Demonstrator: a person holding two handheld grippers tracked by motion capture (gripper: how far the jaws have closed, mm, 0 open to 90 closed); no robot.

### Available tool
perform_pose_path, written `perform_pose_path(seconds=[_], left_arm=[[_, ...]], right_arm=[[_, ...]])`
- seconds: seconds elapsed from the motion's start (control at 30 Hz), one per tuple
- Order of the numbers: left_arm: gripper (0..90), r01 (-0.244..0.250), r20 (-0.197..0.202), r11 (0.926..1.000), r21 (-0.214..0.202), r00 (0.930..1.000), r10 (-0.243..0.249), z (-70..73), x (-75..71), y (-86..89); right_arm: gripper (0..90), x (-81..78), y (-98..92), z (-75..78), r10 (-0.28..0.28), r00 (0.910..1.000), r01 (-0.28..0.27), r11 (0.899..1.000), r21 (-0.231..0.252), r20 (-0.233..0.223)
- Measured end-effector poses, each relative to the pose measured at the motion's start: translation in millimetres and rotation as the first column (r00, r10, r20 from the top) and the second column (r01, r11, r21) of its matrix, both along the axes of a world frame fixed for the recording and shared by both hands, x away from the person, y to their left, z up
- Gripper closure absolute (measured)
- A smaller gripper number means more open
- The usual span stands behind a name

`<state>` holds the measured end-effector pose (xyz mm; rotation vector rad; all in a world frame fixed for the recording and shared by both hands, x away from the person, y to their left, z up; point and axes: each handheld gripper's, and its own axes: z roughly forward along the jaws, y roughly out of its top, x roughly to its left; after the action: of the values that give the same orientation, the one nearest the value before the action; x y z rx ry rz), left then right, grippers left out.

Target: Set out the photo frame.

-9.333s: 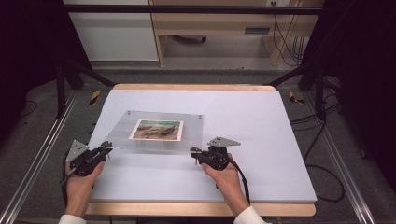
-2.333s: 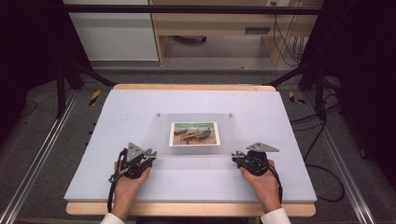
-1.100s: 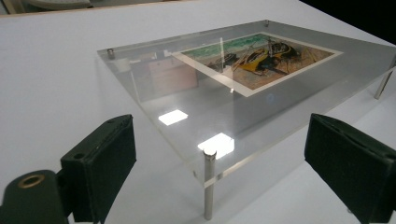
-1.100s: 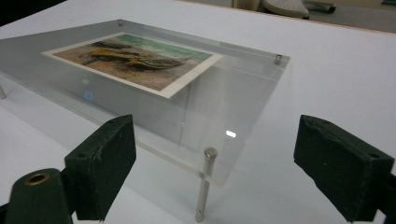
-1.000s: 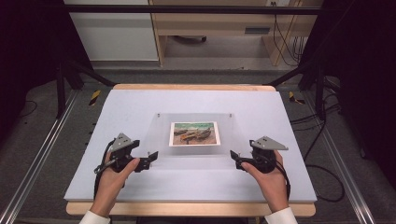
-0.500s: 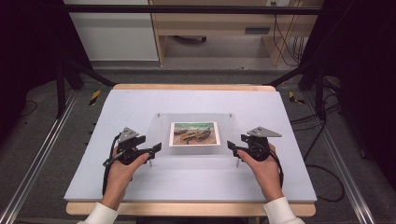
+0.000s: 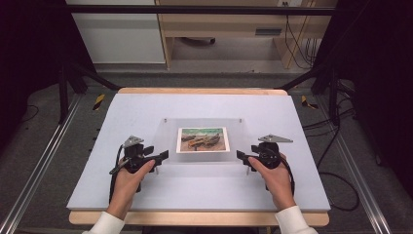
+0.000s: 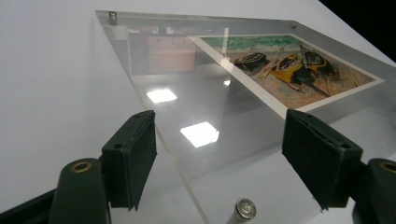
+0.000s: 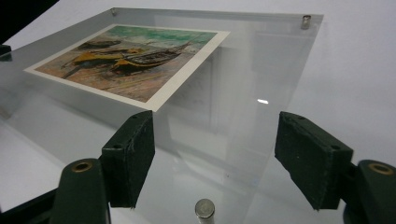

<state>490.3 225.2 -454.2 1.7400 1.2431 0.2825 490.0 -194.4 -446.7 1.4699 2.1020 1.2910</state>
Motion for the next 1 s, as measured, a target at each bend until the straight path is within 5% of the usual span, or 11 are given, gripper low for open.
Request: perform_pose_path(seconds=[0.5, 0.77, 1.0], left_arm=[[21.5, 0.047, -0.108, 0.9891, -0.14, 0.9922, -0.063, -8.2, 4.2, 8.4], [22.4, 0.064, -0.11, 0.9867, -0.149, 0.9907, -0.081, -8.9, 5.7, 8.8], [22.3, 0.076, -0.098, 0.9856, -0.151, 0.991, -0.091, -10.3, 7.4, 10.0]], right_arm=[[22.6, 2.1, -9.9, -6.5, 0.025, 0.9933, -0.01, 0.991, 0.137, -0.113], [23.4, 3.6, -12.9, -10.4, 0.054, 0.9867, -0.023, 0.98, 0.198, -0.153], [23.3, 3.1, -11.6, -10.6, 0.046, 0.9876, -0.016, 0.981, 0.194, -0.15]])
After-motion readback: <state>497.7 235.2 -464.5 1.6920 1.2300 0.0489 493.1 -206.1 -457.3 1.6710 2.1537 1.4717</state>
